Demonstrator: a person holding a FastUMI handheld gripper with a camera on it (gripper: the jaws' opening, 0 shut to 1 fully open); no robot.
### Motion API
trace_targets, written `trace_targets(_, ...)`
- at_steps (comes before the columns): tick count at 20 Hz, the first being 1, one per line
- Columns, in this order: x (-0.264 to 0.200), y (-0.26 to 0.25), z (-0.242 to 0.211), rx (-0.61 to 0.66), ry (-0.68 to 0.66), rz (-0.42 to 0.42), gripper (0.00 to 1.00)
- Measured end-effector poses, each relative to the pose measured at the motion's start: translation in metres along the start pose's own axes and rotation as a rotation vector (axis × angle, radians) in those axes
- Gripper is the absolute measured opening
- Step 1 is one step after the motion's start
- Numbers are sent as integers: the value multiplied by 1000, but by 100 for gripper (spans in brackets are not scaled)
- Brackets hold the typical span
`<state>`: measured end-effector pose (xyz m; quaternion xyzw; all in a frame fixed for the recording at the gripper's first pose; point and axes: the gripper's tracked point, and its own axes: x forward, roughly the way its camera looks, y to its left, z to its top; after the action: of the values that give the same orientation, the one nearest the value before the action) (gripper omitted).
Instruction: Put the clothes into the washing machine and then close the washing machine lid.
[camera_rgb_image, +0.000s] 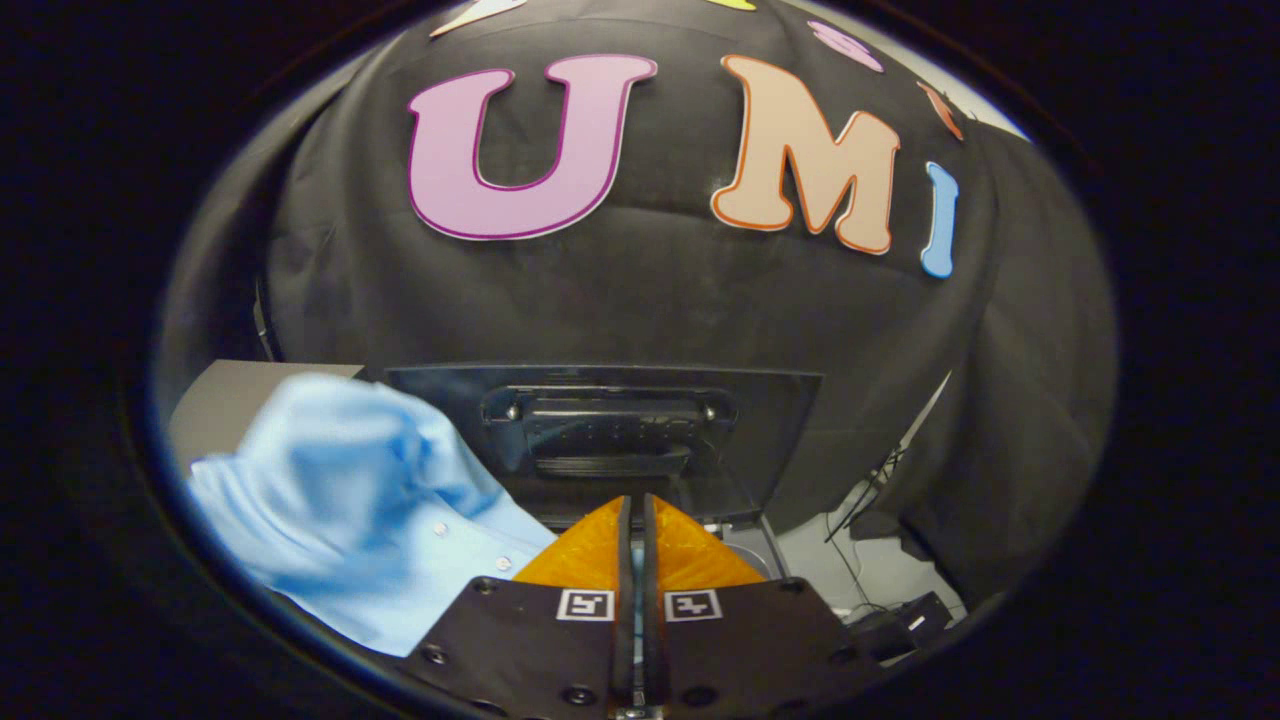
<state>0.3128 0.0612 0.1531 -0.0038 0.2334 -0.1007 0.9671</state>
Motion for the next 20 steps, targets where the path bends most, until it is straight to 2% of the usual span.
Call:
trace_targets(2,0,-1,3,9,-16,3,12)
trace_targets(11,4,21,19,-3,-93,74,14)
trace_targets(20,28,41,72,52,-225,93,81)
